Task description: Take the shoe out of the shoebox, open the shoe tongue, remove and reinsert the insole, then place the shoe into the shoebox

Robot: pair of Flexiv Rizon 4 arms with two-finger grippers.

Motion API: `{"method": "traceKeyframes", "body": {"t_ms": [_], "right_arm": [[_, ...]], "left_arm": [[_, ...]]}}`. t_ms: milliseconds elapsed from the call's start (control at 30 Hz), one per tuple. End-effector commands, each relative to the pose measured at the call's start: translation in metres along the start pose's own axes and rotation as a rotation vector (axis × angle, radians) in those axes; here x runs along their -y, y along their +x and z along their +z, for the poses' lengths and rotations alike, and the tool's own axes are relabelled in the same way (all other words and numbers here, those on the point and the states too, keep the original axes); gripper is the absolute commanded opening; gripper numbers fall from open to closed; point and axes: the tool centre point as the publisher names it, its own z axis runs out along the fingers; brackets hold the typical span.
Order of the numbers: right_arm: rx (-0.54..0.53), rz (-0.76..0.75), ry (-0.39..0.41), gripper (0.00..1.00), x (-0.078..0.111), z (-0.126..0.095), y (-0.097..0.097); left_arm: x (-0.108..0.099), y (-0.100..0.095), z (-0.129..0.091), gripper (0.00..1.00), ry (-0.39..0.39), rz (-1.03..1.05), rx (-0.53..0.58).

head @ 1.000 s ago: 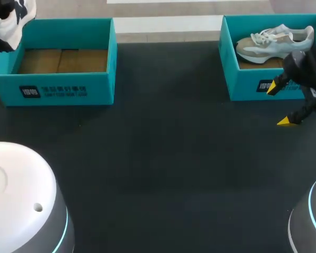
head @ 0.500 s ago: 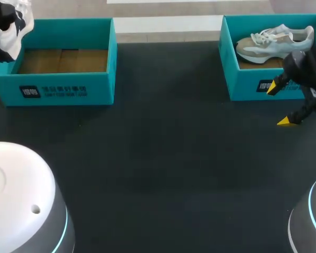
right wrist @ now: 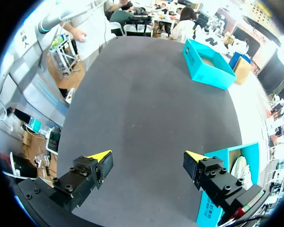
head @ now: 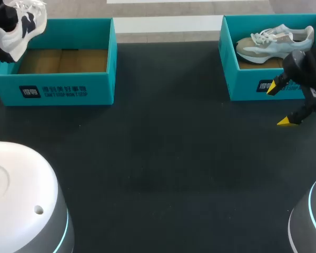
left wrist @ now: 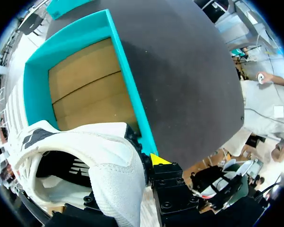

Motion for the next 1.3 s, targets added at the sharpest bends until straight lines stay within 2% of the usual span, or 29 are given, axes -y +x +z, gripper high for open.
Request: {"method": "traceKeyframes", "body": {"t_ms": [33,100,133,767,967,1133,1300], "right_arm": [[-0.001,0.000,0.002,1.00,0.000,0.001,-0.001],[-0.001,0.000,0.002,1.00,0.000,0.001,-0.001],[-0.001,0.000,0.002,1.00,0.000,0.001,-0.001],[-0.001,0.000,0.002,1.00,0.000,0.001,-0.001],[-0.001,0.000,0.002,1.00,0.000,0.001,-0.001],[-0.001,0.000,0.002,1.00,0.000,0.001,-0.001],[-0.001,0.000,0.002,1.00,0.000,0.001,-0.001]], "left_arm": [[-0.007,0.002,0.000,0.00,-0.270,1.045,0.028],[-0.013,-0.002,-0.004,0.00,-0.269,1.185,0.038],[-0.017,0.000,-0.005,0.00,-0.294,1.232,0.061],[-0.017,0.000,-0.005,0.00,-0.294,1.232,0.061],[-0.017,-0.017,-0.012,0.00,-0.251,1.353,0.155],[-0.015,-0.028,-0.009,0.00,-0.236,1.441,0.159],[-0.010,-0.036,-0.004,0.00,-0.224,1.416,0.158]]}}
